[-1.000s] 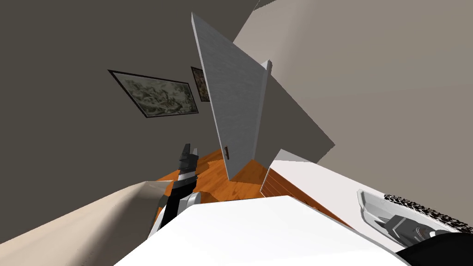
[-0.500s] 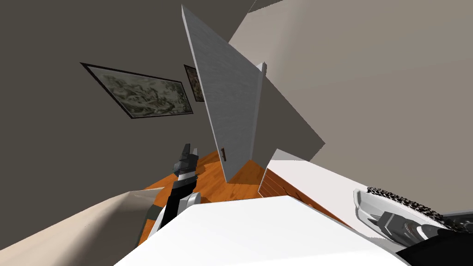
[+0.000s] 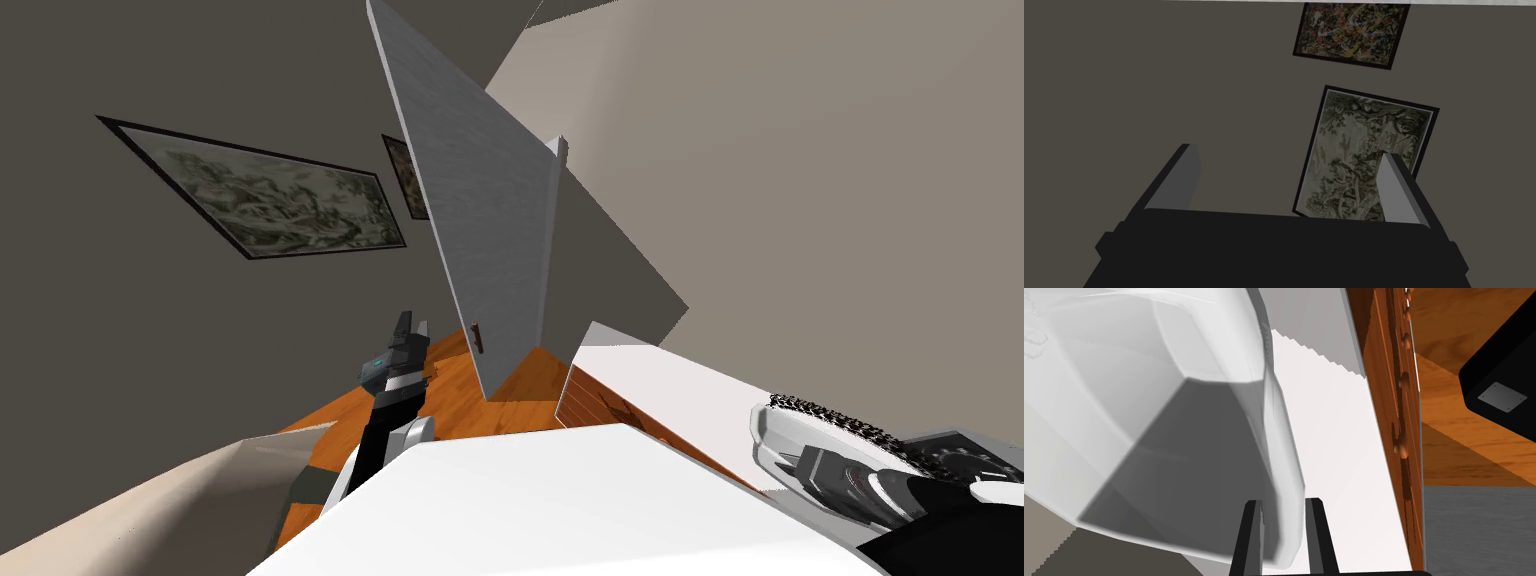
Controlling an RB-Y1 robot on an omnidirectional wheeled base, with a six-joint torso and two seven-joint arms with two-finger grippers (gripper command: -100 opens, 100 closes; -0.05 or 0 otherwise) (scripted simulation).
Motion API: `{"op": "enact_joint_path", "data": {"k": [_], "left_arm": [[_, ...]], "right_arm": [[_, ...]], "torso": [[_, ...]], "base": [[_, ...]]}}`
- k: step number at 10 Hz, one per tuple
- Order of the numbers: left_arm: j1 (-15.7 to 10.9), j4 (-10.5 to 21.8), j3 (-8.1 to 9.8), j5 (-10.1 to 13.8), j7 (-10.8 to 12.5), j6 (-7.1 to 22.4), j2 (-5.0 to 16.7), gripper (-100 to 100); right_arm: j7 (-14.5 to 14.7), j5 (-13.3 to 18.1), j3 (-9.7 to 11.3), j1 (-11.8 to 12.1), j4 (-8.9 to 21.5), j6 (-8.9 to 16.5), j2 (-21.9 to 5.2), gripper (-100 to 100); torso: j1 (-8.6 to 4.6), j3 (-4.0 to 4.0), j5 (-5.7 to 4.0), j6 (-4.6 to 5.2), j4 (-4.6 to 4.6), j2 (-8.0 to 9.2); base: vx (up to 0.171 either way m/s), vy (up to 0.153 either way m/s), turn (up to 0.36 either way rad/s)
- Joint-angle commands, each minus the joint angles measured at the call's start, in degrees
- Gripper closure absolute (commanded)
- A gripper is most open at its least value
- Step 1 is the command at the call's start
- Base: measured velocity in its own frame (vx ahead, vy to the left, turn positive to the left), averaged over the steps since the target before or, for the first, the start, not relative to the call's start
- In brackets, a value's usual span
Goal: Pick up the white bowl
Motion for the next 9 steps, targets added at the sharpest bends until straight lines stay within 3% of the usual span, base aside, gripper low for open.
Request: {"op": "enact_joint_path", "data": {"k": [1, 4, 5, 7, 8, 9], "left_arm": [[0.0, 0.0, 0.0, 0.0, 0.0, 0.0, 0.0, 0], [0.0, 0.0, 0.0, 0.0, 0.0, 0.0, 0.0, 0], [0.0, 0.0, 0.0, 0.0, 0.0, 0.0, 0.0, 0], [0.01, 0.0, 0.01, 0.0, 0.0, 0.0, 0.0, 0], [0.0, 0.0, 0.0, 0.0, 0.0, 0.0, 0.0, 0], [0.0, 0.0, 0.0, 0.0, 0.0, 0.0, 0.0, 0]], "right_arm": [[-2.86, 2.86, -2.86, 1.82, -2.86, 0.45, 0.06, 100], [-4.65, 7.37, -3.28, 1.82, -7.12, 0.45, 0.06, 100], [-7.48, 9.46, -6.03, 3.49, -9.02, 0.66, 0.49, 100], [-8.56, 12.96, -6.72, 3.49, -12.69, 0.66, 0.49, 100], [-8.56, 13.87, -6.72, 3.49, -12.69, 0.66, 0.49, 100], [-11.31, 15.88, -9.62, 5.15, -15.09, 0.87, 0.91, 100]], "torso": [[0.0, 0.0, 0.0, 0.0, 0.0, 0.0], [-0.01, -0.11, 0.03, -0.11, -0.03, -0.19], [0.05, -0.08, 0.05, -0.14, -0.02, -0.13], [0.09, -0.11, 0.14, -0.03, -0.05, -0.2], [0.11, -0.11, 0.14, -0.19, -0.03, -0.2], [0.13, -0.08, 0.17, -0.2, -0.02, -0.14]], "base": [[0.057, -0.018, -0.283], [0.039, -0.016, -0.065], [0.054, -0.013, -0.277], [0.055, -0.016, -0.135], [0.01, -0.009, 0.056], [0.075, -0.033, -0.268]]}}
